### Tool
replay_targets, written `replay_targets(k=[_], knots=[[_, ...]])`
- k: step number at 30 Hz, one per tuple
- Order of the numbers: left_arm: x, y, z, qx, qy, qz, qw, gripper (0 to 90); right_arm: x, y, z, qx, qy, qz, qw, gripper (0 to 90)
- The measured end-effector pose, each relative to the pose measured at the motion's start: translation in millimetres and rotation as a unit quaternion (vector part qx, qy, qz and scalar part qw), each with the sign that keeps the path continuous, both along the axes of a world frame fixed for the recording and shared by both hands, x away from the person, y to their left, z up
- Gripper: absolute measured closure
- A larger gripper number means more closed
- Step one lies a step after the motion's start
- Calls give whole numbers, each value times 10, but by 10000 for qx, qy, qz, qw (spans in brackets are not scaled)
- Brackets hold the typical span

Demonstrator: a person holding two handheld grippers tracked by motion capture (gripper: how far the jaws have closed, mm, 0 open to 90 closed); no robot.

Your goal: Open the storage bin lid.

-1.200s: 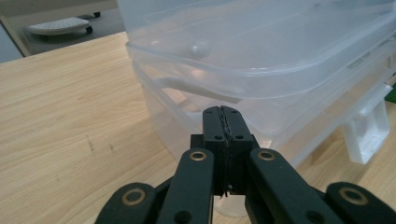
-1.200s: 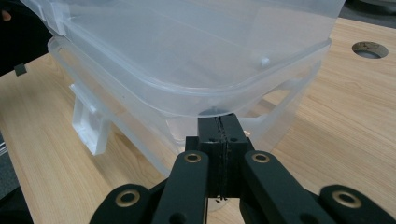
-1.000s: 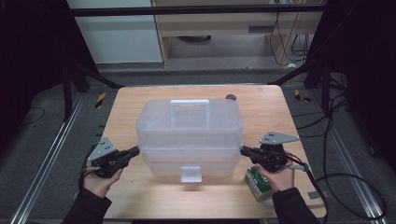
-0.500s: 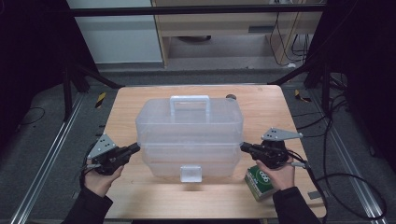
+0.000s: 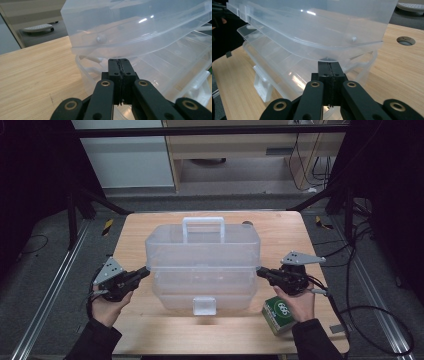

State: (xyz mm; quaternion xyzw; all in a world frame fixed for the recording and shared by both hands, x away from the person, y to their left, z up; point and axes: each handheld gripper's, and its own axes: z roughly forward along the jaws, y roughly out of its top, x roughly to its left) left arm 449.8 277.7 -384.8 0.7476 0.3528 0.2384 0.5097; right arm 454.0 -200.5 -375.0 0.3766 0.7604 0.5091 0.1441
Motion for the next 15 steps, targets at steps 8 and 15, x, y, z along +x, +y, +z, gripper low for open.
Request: replay_targets(k=[8,15], knots=[[71,-29,11,61,-32,57,10000,889,35,8,42,-2,-52,18,10000,900],[62,-22,-27,96,-82,149,9998,831,38,22,36,-5,-67,49,10000,900]])
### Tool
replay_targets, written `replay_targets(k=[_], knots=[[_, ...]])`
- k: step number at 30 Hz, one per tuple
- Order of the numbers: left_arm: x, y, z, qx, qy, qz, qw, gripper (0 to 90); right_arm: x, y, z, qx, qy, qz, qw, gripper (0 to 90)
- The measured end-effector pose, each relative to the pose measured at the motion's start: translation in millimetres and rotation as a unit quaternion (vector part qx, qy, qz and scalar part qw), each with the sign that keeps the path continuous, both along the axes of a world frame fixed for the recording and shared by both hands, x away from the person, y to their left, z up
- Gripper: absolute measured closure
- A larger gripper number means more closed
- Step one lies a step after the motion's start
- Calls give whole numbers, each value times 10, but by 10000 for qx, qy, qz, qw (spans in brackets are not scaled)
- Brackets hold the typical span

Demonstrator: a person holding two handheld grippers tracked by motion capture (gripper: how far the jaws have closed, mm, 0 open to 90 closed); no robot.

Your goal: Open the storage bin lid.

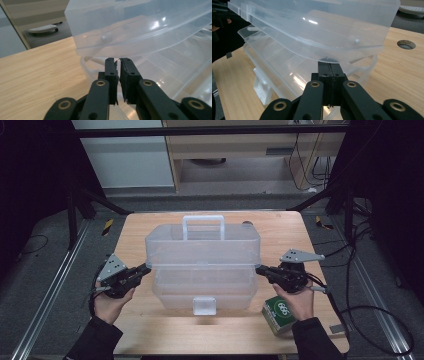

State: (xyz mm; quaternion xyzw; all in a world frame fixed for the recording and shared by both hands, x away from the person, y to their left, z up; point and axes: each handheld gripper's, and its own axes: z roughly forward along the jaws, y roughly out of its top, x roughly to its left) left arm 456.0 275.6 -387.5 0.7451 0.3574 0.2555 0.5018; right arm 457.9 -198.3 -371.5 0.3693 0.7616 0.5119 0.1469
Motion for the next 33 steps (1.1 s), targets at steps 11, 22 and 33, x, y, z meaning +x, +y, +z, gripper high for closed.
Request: replay_targets(k=[11,22,33], knots=[[20,0,-58,245,-331,261,9988,572,3,8,1,-53,-2,4,10000,900],[110,-109,-4,307,-559,116,9979,564,7,22,3,-63,24,3,10000,900],[131,-134,6,273,-625,170,9975,619,12,29,5,-72,15,32,10000,899]])
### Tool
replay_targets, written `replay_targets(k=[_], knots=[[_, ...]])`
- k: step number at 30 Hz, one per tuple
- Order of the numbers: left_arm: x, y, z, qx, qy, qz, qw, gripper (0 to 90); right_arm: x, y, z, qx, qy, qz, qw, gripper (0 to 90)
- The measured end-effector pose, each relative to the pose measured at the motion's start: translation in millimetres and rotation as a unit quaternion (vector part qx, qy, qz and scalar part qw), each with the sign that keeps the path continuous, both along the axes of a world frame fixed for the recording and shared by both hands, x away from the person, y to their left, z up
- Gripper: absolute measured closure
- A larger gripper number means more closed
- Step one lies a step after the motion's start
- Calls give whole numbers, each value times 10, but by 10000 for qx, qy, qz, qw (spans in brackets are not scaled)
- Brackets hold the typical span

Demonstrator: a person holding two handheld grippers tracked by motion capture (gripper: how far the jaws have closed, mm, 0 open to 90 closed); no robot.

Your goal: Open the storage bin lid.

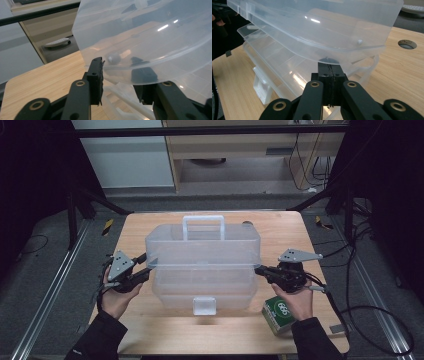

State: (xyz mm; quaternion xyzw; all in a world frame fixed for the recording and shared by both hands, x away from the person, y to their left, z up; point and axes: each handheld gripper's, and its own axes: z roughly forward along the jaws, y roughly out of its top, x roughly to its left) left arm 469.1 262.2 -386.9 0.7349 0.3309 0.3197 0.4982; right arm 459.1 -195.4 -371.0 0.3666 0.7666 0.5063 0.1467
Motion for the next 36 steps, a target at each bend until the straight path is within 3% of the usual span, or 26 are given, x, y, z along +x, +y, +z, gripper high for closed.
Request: replay_targets(k=[8,23,26,36], knots=[[-22,0,27,75,46,75,9999,651,-7,10,-16,-105,-19,-34,9999,859],[-28,-8,69,71,98,95,9999,637,10,-23,-259,-560,451,-328,9969,746],[-27,-12,73,35,109,113,9999,636,-1,-11,-297,-711,460,-337,9958,734],[-19,-23,119,63,62,132,9999,629,22,40,-364,-862,625,-368,9936,727]])
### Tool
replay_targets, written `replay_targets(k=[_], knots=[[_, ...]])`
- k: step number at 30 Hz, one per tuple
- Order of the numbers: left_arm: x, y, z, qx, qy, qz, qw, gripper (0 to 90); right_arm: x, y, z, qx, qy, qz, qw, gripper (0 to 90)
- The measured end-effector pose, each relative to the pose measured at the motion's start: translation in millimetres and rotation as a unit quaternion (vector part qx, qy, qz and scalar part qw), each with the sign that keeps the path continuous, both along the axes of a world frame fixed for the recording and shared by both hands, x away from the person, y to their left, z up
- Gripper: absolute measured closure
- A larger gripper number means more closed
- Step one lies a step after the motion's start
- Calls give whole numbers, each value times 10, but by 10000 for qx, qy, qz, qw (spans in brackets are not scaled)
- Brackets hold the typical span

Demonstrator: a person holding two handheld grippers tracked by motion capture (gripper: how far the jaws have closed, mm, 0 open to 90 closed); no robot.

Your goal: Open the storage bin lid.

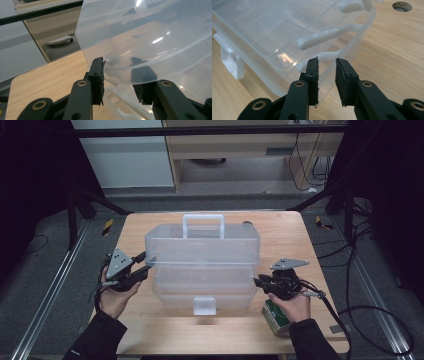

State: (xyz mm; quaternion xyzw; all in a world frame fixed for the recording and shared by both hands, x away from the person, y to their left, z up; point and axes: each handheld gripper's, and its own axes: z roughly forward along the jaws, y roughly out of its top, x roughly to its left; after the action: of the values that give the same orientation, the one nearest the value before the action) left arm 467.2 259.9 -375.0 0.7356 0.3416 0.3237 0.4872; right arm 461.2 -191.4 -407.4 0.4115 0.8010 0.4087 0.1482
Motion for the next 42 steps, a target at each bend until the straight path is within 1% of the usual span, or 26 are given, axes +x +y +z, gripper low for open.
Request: replay_targets(k=[3,6,10,15,17,20,22,28,29,31,32,33,37,42], knots=[[22,0,28,-15,-26,0,10000,630,11,5,-7,31,62,-46,10000,733],[44,-3,50,-64,-42,5,10000,631,15,18,-15,23,78,-65,9999,741],[78,3,78,-148,-47,14,9999,633,27,28,-27,67,121,-80,9999,745],[116,-9,126,-182,-90,59,9998,639,38,41,-37,70,176,-71,9998,759],[138,-10,147,-216,-104,73,9997,639,38,43,-38,105,185,-74,9997,768],[177,-15,178,-263,-130,107,9995,641,38,39,-38,95,189,-72,9998,770],[210,-18,197,-330,-145,119,9993,642,36,41,-37,106,205,-93,9997,770],[299,-36,278,-362,-194,209,9989,645,35,42,-36,100,215,-110,9997,772],[298,-43,284,-390,-120,243,9989,650,35,42,-36,98,211,-106,9997,772],[316,-58,300,-464,-73,288,9985,653,33,44,-36,99,215,-109,9997,772],[351,-47,316,-400,-208,256,9987,654,35,42,-36,91,208,-100,9997,772],[366,-51,325,-418,-215,266,9985,655,35,43,-36,91,210,-101,9997,772],[425,-64,381,-355,-209,312,9987,663,35,44,-35,100,223,-114,9996,771],[487,-82,424,-324,-207,392,9985,682,38,49,-36,91,233,-117,9996,767]])
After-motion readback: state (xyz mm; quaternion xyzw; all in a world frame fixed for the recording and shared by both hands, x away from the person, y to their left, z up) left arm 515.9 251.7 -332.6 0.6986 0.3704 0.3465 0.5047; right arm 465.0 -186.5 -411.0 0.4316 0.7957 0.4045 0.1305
